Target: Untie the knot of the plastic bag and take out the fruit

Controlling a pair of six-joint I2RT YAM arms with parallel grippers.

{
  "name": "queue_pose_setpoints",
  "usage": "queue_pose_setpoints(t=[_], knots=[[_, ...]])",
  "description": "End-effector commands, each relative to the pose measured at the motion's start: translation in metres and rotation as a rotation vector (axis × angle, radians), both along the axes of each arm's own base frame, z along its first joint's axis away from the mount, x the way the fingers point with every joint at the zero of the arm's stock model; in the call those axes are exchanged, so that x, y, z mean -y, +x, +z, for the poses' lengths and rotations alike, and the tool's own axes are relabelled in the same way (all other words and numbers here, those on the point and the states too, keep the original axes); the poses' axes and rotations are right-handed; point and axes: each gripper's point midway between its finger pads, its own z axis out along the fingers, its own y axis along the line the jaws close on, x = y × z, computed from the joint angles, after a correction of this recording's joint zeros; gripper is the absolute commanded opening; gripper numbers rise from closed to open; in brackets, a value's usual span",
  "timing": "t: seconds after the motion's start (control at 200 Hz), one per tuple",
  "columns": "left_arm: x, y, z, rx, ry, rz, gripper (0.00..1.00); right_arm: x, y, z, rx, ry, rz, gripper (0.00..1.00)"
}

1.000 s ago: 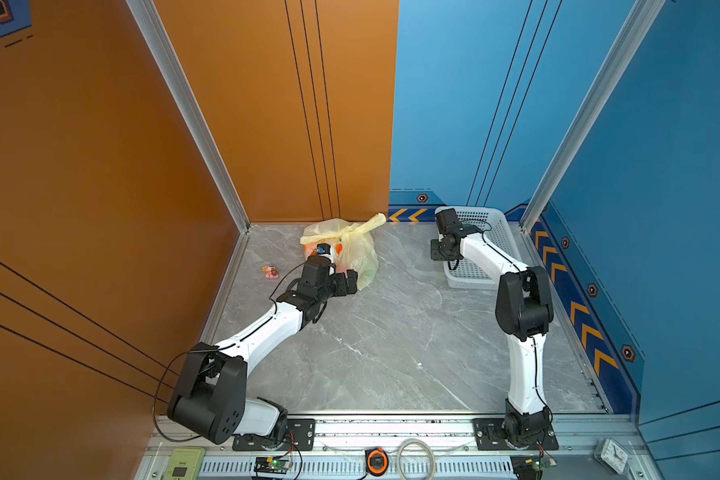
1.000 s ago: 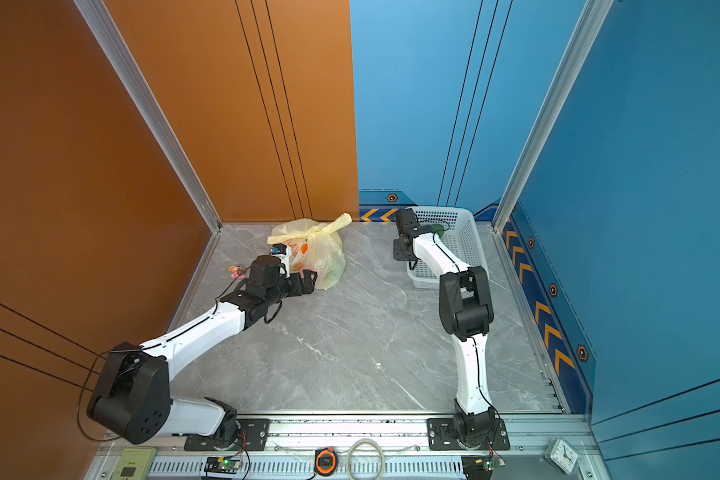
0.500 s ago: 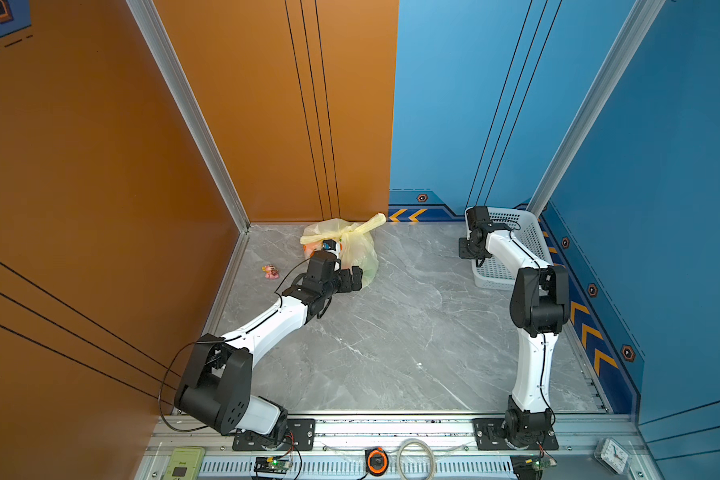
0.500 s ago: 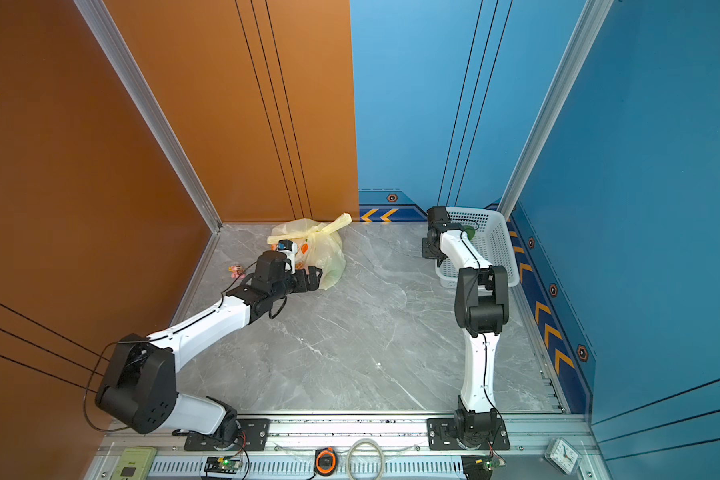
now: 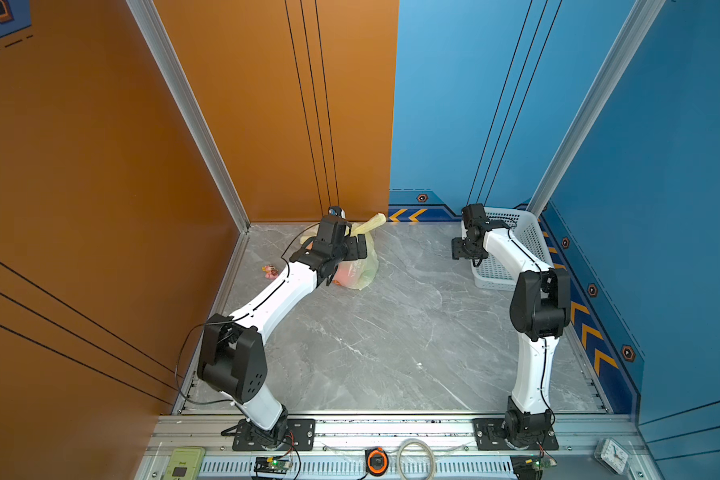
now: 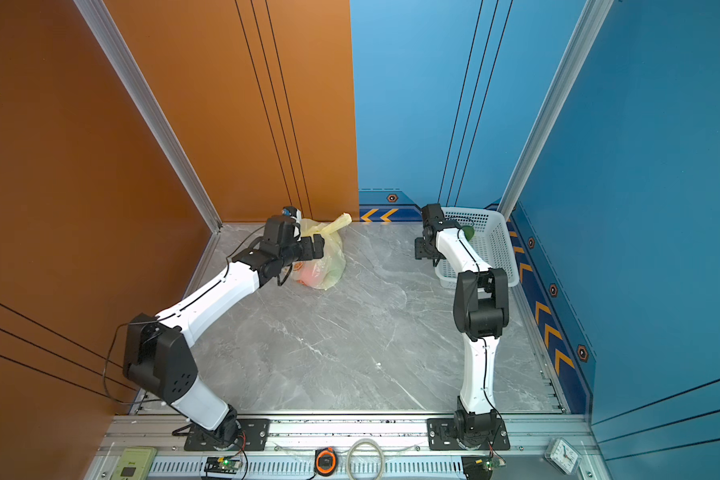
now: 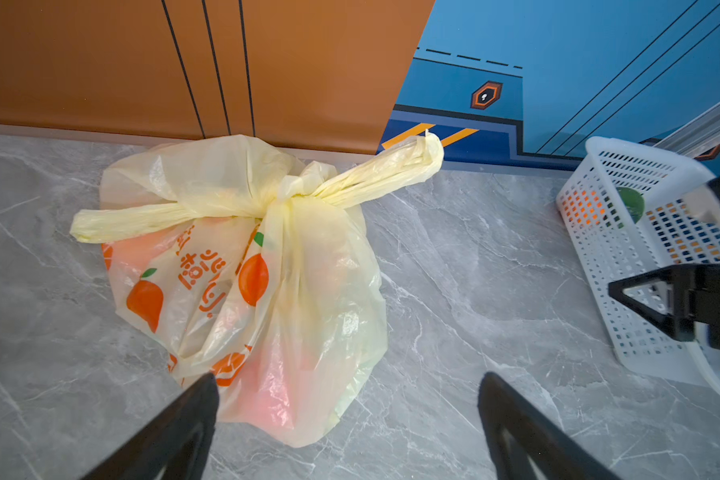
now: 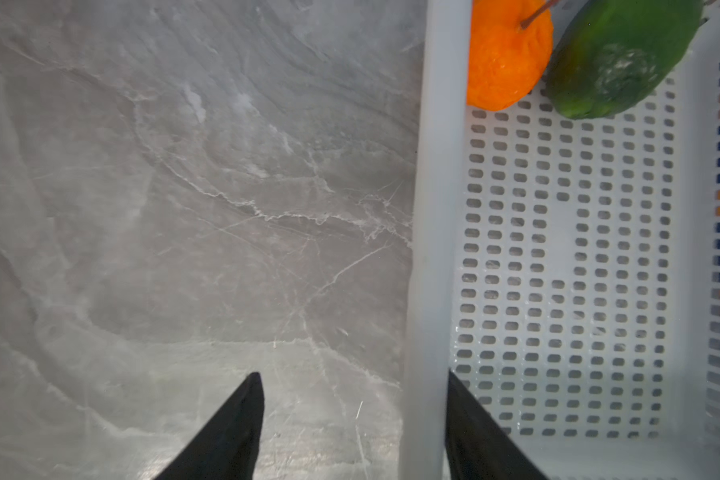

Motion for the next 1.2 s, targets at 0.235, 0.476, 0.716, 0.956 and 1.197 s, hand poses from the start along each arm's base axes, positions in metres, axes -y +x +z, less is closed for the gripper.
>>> queue_pose_setpoints(t=[0.235,0.476,0.716,0.956,1.197], knots=[[-0.002,0.038,-0.053,-0.242,0.198,0.023,0.93,-0.022,-0.034,0.095,0.115,0.117,0.011,0.75],[-0.005,0.054,-0.099,-0.364,0.244,0.048,0.81,-0.032,-0.055,0.107,0.123,0.133,0.026,0.77],[0.003,0.071,-0.121,-0.389,0.211,0.041,0.55,-0.029,-0.07,0.094,0.088,0.127,0.029,0.78],[0.03,0.054,-0.126,-0.434,0.124,0.005,0.09,-0.025,-0.079,0.095,0.086,0.137,0.034,0.78],[0.077,-0.015,-0.125,-0.542,0.008,-0.025,0.0,-0.017,-0.095,0.098,0.097,0.162,0.027,0.78]])
